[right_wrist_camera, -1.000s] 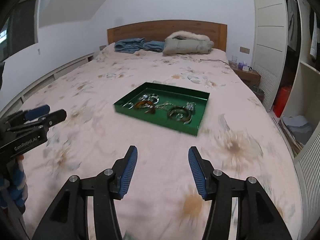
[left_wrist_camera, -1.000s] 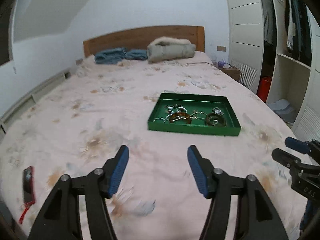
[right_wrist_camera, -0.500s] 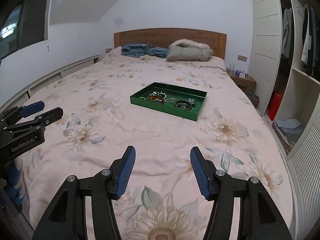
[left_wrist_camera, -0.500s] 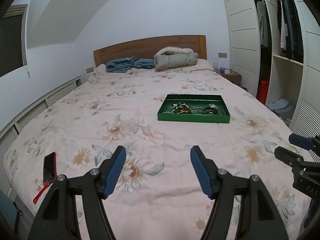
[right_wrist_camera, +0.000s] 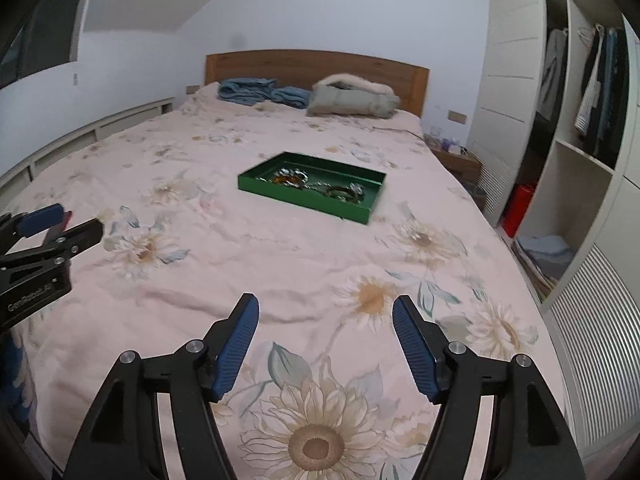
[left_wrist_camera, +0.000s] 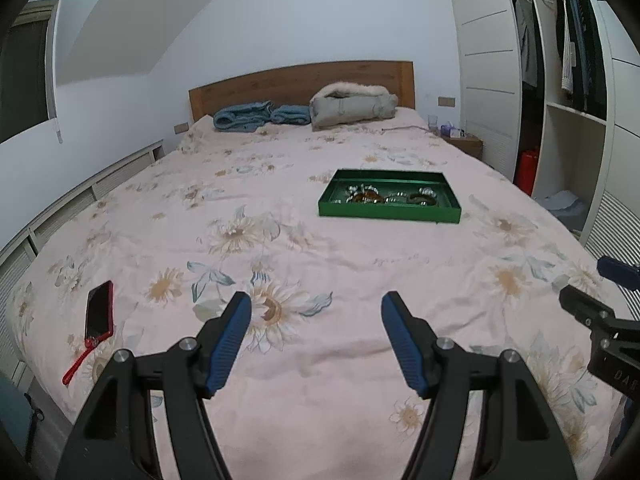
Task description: Organize jewelry
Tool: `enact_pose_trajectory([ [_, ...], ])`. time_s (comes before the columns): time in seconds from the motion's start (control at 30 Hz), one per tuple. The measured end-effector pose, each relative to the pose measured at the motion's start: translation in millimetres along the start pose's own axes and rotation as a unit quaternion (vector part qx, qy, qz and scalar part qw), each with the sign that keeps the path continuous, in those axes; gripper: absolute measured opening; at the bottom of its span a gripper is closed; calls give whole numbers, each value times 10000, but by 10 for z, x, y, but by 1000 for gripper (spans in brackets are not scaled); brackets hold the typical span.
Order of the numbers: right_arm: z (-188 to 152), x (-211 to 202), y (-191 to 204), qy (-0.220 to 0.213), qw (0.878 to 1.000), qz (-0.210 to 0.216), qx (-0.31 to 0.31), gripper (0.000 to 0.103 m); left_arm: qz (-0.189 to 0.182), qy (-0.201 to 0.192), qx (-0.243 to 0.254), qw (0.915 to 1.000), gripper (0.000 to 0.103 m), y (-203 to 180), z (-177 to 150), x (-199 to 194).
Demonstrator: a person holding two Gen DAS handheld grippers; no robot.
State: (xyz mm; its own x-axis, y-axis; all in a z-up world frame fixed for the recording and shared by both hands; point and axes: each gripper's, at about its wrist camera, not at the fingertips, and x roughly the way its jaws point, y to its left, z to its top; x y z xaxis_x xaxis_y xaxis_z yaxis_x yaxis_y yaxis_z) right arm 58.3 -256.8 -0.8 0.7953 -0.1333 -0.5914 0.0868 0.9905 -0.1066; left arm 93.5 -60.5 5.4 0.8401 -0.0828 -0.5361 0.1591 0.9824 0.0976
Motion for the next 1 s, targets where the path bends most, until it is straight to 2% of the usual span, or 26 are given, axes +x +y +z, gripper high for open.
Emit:
enact_pose_trajectory([
  [0.4,-133,182,-159,67,9992,-393,17,69,190,397,-271,9987,66,97,-133,325],
  [1.0,-122,505,-237,317,9992,-227,90,70,28,673,-183,9976,66,-98,-127,677],
])
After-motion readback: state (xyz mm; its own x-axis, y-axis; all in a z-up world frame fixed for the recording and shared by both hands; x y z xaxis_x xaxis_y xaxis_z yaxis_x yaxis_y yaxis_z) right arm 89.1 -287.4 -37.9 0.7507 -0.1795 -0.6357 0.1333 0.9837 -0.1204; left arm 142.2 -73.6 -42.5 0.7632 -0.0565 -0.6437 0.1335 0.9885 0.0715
